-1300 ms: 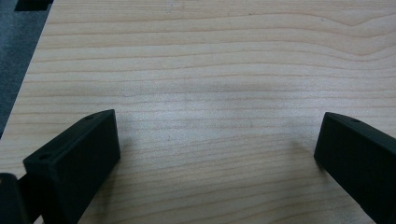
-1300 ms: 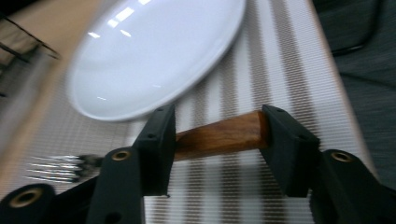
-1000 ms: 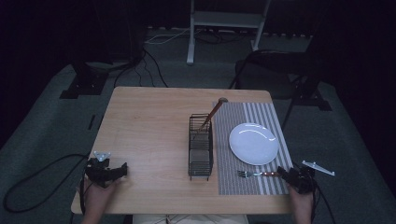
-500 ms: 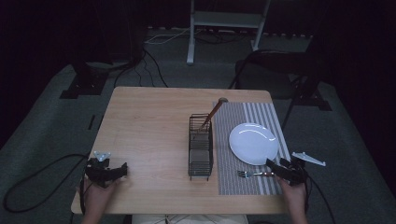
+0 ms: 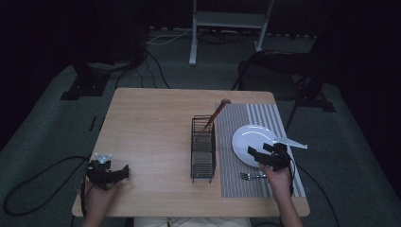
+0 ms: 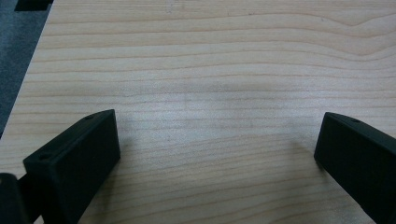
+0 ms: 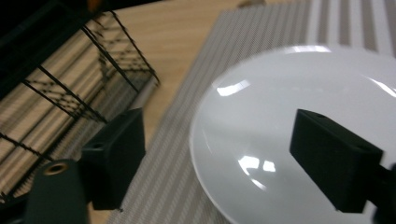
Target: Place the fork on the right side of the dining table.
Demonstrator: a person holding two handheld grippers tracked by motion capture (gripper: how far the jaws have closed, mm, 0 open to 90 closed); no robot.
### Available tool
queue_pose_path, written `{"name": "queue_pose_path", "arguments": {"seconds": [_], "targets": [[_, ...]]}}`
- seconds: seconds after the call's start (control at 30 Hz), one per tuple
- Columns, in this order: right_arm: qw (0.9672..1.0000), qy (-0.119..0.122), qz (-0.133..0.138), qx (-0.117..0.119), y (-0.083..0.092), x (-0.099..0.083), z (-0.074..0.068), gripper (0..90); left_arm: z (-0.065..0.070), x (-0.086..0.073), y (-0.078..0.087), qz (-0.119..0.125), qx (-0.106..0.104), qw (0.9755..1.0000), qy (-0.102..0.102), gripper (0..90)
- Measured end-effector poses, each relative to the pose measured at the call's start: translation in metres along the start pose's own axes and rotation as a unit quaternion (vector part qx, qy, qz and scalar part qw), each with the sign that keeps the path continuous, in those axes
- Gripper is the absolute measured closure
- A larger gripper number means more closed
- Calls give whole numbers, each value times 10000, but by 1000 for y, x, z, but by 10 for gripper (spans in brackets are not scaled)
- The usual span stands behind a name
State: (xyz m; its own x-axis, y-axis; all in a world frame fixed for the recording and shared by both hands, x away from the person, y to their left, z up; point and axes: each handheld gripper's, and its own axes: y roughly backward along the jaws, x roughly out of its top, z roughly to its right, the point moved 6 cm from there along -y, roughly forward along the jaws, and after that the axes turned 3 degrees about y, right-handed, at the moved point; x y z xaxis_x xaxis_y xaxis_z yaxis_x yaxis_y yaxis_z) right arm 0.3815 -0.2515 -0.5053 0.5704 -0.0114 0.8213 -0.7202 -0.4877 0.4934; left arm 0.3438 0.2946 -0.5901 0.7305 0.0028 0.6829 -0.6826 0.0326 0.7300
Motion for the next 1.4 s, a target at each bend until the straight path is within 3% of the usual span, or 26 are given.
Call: {"name": "queue_pose_path", "arguments": {"seconds": [0.3,0.4,0.6,0.63,0.83,0.97,1.03,1.2,1.23,1.3,1.4], "targets": [[10000,-18,9,15,-24,33,-12,154,0,0,0,-3,-1,10000,-14,1],[9999,-130,23,36,-34,45,-15,152,0,0,0,4,-1,10000,-7,0],[9997,-124,85,196,-50,64,-29,136,0,0,0,4,1,10000,-7,0],[9993,-154,90,329,-54,70,-34,136,0,0,0,-4,-1,10000,-15,0],[9987,-172,188,432,-64,84,-46,150,0,0,0,-3,-10,10000,-26,0],[9966,-383,206,694,-79,91,-55,224,1,0,0,-1,-23,10000,-38,0],[9957,-382,167,827,-86,91,-60,252,1,0,0,-2,-25,10000,-40,0],[9955,-307,84,897,-98,89,-69,312,1,0,0,-2,-26,10000,-41,0],[9951,-289,7,945,-109,89,-75,368,1,0,0,-1,-26,10000,-40,0],[9954,-248,-20,928,-113,88,-76,385,1,0,0,-1,-27,10000,-41,0],[9961,-110,-106,872,-120,88,-81,542,1,0,0,-2,-26,10000,-41,1]]}}
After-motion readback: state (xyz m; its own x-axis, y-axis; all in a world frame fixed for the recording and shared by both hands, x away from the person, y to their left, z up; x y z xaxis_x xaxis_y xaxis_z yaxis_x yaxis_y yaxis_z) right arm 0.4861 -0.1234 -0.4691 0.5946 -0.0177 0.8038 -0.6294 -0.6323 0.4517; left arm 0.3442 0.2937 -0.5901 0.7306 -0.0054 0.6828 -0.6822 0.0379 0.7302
